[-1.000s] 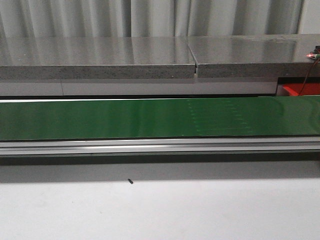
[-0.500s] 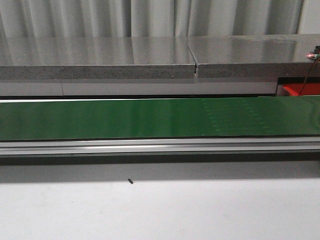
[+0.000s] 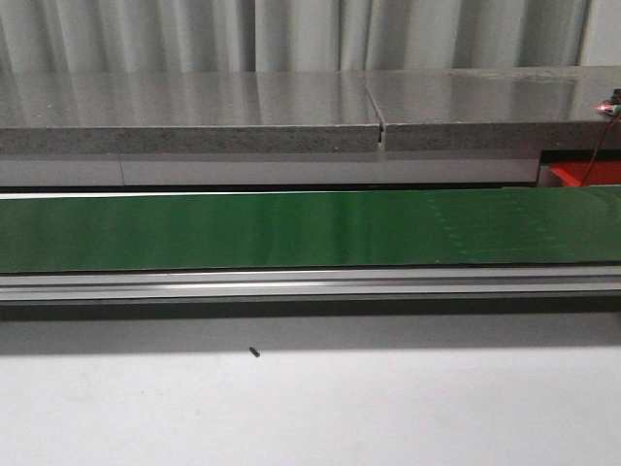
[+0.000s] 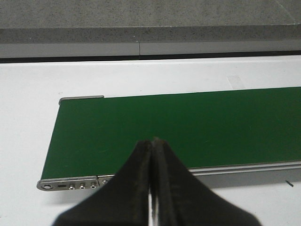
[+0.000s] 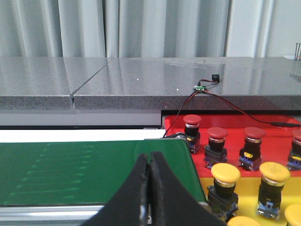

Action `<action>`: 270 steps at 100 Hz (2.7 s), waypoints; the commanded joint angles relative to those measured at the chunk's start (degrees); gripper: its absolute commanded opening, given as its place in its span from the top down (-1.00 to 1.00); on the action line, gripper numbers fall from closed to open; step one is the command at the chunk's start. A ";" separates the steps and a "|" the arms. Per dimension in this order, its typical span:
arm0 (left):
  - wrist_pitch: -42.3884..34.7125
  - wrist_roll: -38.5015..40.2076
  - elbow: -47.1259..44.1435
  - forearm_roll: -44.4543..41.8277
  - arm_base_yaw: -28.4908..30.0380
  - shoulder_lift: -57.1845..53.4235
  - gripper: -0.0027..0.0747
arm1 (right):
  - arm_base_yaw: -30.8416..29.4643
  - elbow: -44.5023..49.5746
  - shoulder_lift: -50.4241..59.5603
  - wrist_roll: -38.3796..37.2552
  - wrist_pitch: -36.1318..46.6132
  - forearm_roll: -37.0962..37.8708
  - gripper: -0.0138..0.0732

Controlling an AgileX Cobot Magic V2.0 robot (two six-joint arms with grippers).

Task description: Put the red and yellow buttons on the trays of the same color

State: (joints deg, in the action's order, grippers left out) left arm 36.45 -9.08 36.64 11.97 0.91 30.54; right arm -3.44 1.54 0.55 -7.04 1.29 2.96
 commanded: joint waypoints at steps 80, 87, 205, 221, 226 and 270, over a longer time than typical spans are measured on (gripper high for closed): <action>-4.35 -0.04 1.53 1.08 -0.36 -0.09 0.98 | -0.41 -0.91 1.14 -0.09 5.22 0.93 0.83; -4.35 -0.04 1.53 1.08 -0.36 -1.28 0.98 | -0.41 -0.91 1.14 -0.09 5.22 0.93 0.83; -38.26 10.65 -38.44 -7.93 -6.62 -32.65 0.98 | -0.41 -0.91 1.14 -0.09 5.28 0.93 0.83; -38.26 10.65 -38.44 -7.93 -6.62 -32.65 0.98 | -0.41 -0.91 1.14 -0.09 5.28 0.93 0.83; -38.26 10.65 -38.44 -7.93 -6.62 -32.65 0.98 | -0.41 -0.91 1.14 -0.09 5.28 0.93 0.83; -38.26 10.65 -38.44 -7.93 -6.62 -32.65 0.98 | -0.41 -0.91 1.14 -0.09 5.28 0.93 0.83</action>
State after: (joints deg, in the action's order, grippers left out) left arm 2.46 1.47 0.15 3.54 -5.30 -0.33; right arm -3.44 1.54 0.55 -7.17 1.74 3.08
